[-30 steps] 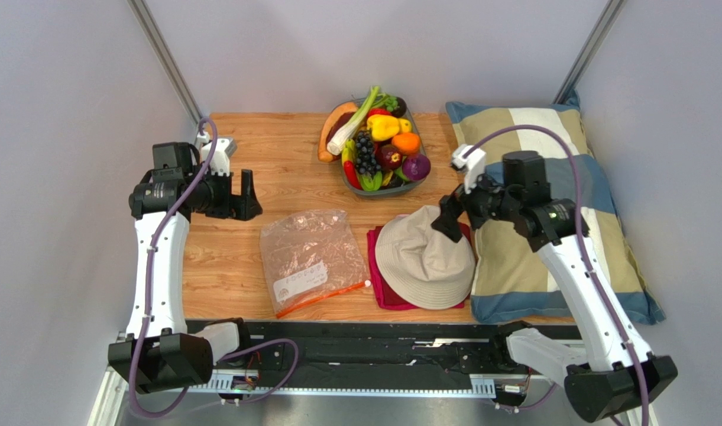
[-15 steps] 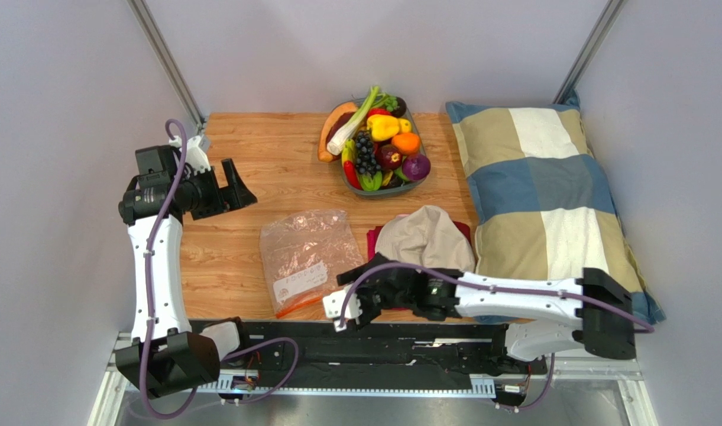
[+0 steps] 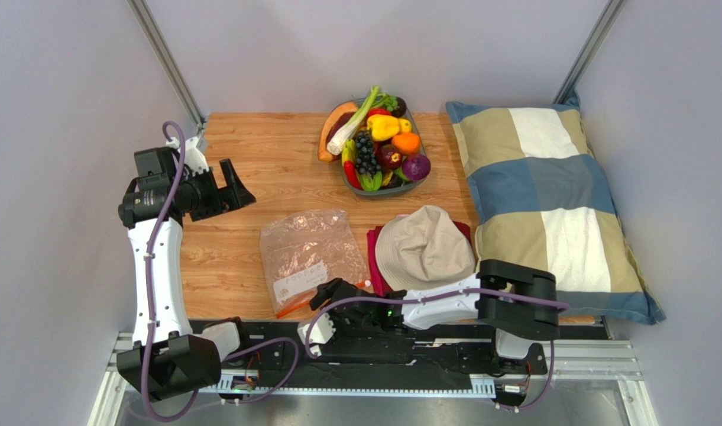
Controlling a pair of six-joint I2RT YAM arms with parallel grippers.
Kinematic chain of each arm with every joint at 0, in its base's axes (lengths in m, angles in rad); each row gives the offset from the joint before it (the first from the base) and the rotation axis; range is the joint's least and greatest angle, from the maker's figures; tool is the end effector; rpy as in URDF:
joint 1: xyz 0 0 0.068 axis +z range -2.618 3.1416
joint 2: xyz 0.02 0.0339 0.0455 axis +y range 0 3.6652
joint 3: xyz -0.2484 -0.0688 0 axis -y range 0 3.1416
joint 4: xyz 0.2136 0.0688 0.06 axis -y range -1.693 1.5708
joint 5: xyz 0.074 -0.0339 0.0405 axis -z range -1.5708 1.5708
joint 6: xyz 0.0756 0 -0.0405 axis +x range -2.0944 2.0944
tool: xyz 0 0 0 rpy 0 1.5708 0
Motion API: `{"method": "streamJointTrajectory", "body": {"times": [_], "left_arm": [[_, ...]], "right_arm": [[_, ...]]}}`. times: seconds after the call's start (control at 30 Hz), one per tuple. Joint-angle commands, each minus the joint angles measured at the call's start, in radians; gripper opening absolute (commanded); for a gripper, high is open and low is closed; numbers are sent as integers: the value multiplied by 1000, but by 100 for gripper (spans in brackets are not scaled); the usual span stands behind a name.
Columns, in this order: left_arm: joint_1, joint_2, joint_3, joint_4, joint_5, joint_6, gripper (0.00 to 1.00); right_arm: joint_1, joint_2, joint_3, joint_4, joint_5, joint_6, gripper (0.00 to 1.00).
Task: Place the food in the zip-top bag and seal the zipper
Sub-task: Pick up the zipper food storage bag at the center of the board.
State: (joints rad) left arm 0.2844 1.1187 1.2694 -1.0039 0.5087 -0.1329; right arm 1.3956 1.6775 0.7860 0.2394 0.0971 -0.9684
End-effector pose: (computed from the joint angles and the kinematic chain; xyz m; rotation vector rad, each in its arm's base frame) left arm 0.2078 0.0224 0.3228 -0.2615 2.3363 -0.5401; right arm 0.0675 0.3394 0.1414 -2.0356 0.8916 0.1274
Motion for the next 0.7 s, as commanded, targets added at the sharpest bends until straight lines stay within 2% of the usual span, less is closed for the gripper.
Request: {"method": "streamJointTrajectory", "body": {"times": [0.0, 0.13, 0.23, 0.27, 0.37, 0.43, 0.53, 0.63, 0.67], "left_arm": [[12, -17, 12, 27, -9, -16, 99], [13, -19, 7, 31, -7, -22, 99], [15, -25, -1, 36, -7, -22, 99], [13, -28, -4, 37, -7, -22, 99], [15, -34, -15, 42, -4, -20, 99], [13, -36, -16, 42, -4, -16, 99], [16, -39, -15, 51, -4, -11, 99], [21, -42, -12, 89, 20, -33, 99], [24, -40, -10, 103, 33, -42, 99]], "right_arm": [[2, 86, 32, 214, 84, -58, 63], [0, 137, 53, 276, 141, -59, 60], [-13, 148, 81, 267, 156, -50, 52], [-26, 151, 90, 259, 155, -50, 37], [-50, 165, 117, 239, 154, -43, 13], [-59, 162, 130, 225, 153, -41, 1], [-78, 131, 185, 138, 153, 14, 0], [-119, 70, 307, -67, 107, 176, 0], [-153, 45, 355, -125, 74, 286, 0]]}}
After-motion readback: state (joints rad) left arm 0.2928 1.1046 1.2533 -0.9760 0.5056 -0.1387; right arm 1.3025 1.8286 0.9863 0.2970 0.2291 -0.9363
